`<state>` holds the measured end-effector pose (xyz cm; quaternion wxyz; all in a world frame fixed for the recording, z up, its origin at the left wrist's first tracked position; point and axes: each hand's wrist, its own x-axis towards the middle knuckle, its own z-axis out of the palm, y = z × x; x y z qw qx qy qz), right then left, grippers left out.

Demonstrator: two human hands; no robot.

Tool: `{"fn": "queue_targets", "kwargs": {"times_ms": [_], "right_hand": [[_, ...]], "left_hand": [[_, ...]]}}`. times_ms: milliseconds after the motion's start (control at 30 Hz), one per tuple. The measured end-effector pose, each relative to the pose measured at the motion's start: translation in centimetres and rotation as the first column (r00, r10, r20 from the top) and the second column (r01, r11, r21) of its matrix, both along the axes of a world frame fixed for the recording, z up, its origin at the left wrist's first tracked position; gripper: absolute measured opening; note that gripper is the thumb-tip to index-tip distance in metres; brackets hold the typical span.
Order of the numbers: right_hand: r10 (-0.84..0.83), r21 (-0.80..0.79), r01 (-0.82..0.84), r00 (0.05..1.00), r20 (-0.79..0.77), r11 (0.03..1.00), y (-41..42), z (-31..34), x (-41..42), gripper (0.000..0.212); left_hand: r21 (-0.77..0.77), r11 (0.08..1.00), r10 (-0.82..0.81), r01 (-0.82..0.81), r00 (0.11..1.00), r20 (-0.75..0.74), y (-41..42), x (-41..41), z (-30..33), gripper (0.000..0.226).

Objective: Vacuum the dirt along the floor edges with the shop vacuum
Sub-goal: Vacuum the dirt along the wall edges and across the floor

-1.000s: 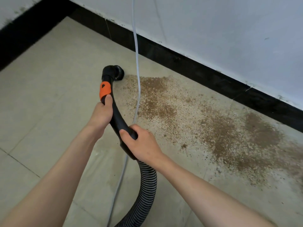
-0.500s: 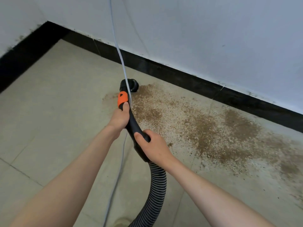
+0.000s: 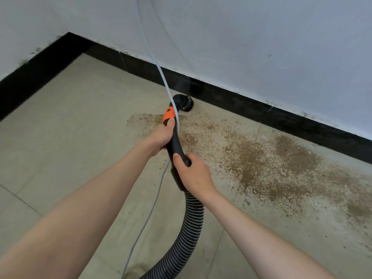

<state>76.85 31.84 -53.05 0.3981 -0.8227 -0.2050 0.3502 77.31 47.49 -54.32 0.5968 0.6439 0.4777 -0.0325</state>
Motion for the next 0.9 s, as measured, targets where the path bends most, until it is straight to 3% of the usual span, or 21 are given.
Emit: {"fn": "queue_targets", "kwargs": {"times_ms": [367,500,767,900], "right_hand": [[0.004,0.02,-0.005,1.0,0.025,1.0,1.7,-0.8,1.3,0.037],[0.024,0.043,-0.025,0.999,0.024,0.999,3.1,-0.6,0.4,0.037],[0.225,0.003,-0.226,0.973,0.044,0.974,7.5,-1.0,-1.8,0.04],[0.333,-0.05,-0.331,0.94,0.068,0.942,10.6,-1.1,-1.7,0.041]], "left_hand": [[0.0,1.0,0.019,-0.019,0.999,0.026,1.2,1.1,-0.2,0.062],[0.011,0.995,0.095,-0.096,0.993,0.073,2.6,-0.3,-0.6,0.058],[0.155,0.928,0.336,-0.339,0.941,0.048,6.7,-5.4,-2.1,0.057],[0.139,0.892,0.426,-0.429,0.903,0.051,9.7,-6.6,-2.8,0.056]]}}
